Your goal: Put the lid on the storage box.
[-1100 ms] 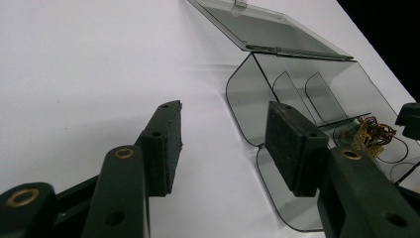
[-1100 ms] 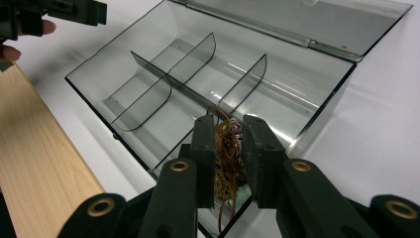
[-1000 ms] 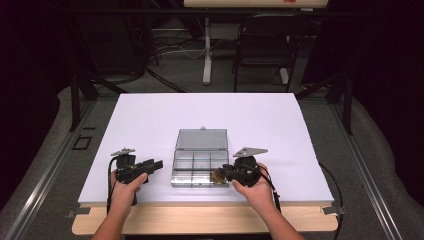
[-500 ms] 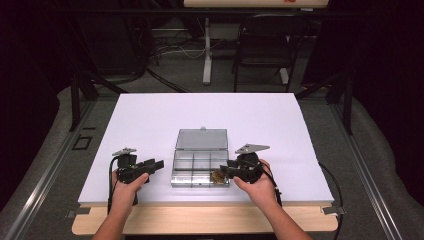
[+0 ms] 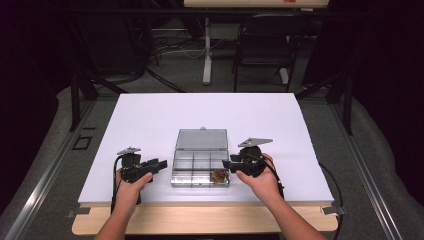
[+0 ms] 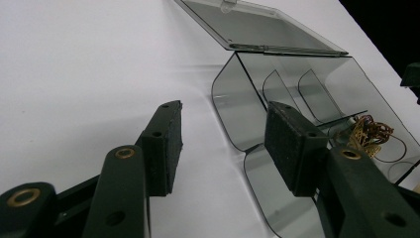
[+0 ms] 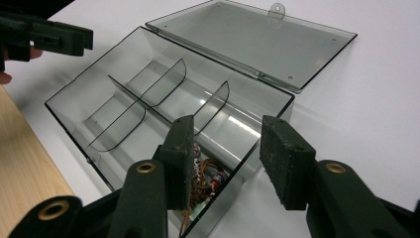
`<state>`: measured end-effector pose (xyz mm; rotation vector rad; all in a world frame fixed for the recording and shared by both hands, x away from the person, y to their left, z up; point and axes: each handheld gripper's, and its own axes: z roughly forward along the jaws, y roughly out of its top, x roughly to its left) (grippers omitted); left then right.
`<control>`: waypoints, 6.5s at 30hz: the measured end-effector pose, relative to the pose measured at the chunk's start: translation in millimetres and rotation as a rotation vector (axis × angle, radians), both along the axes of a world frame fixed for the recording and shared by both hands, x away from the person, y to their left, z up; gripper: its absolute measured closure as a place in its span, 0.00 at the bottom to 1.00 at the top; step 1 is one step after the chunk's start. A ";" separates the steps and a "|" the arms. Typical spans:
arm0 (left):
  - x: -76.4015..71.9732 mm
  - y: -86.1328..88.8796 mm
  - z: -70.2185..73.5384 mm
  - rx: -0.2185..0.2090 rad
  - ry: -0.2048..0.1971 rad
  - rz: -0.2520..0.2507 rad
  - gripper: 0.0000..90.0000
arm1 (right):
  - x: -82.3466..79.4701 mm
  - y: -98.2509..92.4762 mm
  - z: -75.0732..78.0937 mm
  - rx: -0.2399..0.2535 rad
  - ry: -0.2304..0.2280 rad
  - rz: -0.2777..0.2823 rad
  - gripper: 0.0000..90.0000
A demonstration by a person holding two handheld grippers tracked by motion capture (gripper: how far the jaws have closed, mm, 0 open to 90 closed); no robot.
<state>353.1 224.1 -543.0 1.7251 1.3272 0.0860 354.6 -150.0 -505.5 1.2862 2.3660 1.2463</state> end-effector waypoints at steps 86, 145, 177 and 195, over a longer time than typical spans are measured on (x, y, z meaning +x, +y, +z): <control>106.1 -52.0 26.4 0.109 0.131 -0.050 0.53 | 110.4 21.0 8.0 -0.027 0.202 -0.200 0.56; 124.0 -62.3 1.7 0.052 0.279 -0.016 0.45 | 134.0 26.7 -24.8 0.033 0.436 -0.275 0.48; 125.6 -61.3 9.2 0.033 0.272 -0.013 0.48 | 131.8 22.8 -18.7 0.075 0.410 -0.272 0.50; 122.9 -59.2 18.6 0.022 0.240 -0.019 0.50 | 127.6 21.0 -10.0 0.095 0.365 -0.263 0.51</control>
